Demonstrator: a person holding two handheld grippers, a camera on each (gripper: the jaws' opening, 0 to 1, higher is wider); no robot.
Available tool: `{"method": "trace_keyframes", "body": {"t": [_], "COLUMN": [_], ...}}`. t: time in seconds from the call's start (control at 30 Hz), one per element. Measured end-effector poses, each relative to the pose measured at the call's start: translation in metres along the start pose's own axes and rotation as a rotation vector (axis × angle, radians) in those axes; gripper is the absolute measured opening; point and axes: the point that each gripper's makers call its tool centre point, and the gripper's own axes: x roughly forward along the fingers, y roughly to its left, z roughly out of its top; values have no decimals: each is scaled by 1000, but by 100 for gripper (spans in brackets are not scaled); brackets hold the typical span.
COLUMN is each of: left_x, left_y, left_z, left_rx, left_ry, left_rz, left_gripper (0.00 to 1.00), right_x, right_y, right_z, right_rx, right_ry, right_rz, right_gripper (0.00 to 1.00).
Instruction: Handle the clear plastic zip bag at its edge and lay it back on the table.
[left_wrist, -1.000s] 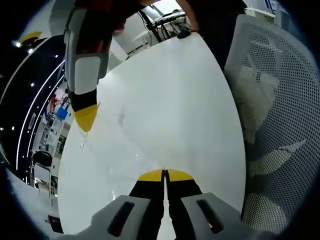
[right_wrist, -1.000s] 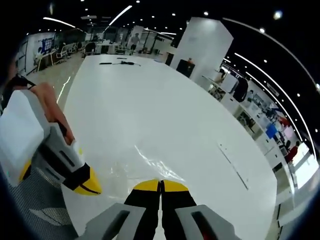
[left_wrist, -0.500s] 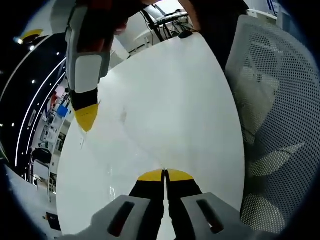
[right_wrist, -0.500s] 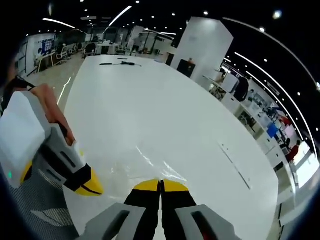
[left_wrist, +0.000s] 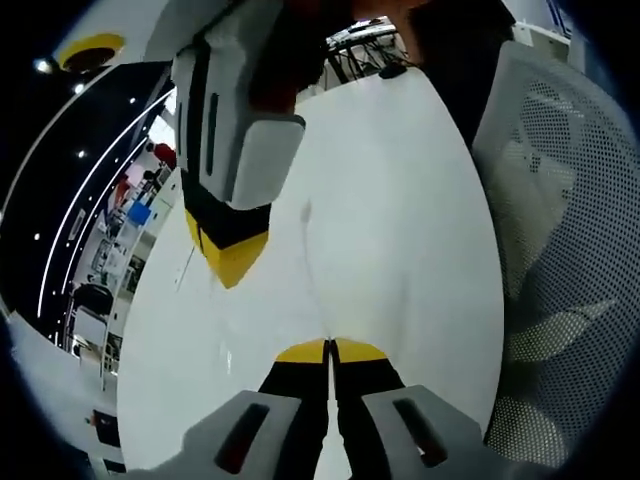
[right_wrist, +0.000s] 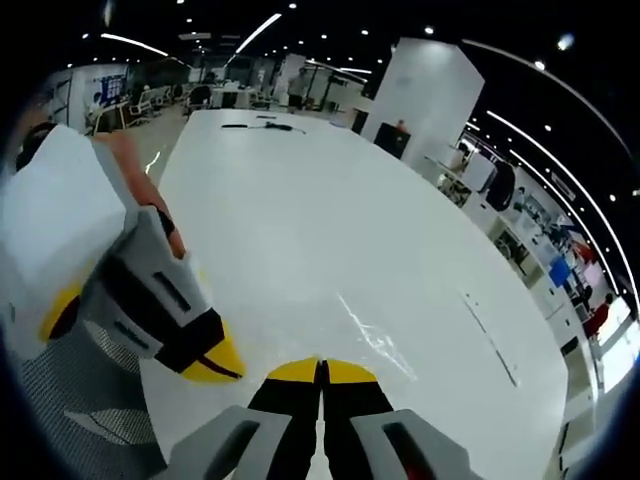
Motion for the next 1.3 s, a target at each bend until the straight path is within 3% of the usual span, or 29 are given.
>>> {"method": "trace_keyframes", "body": {"t": [0.63,1.3], "left_x": [5,21], "left_y": [-3,-1], "left_z": [-3,-10], "left_rx": [-8,8], "left_ry": [27,52], "left_rz": [17,29], "left_gripper": [0,0], "right_x": [6,-22], "right_y": [16,11], "right_z": [-3,-27], "right_rx": [11,112], "right_ry": [-26,-55], "right_rz": [48,-17], "right_gripper": [7,12]}}
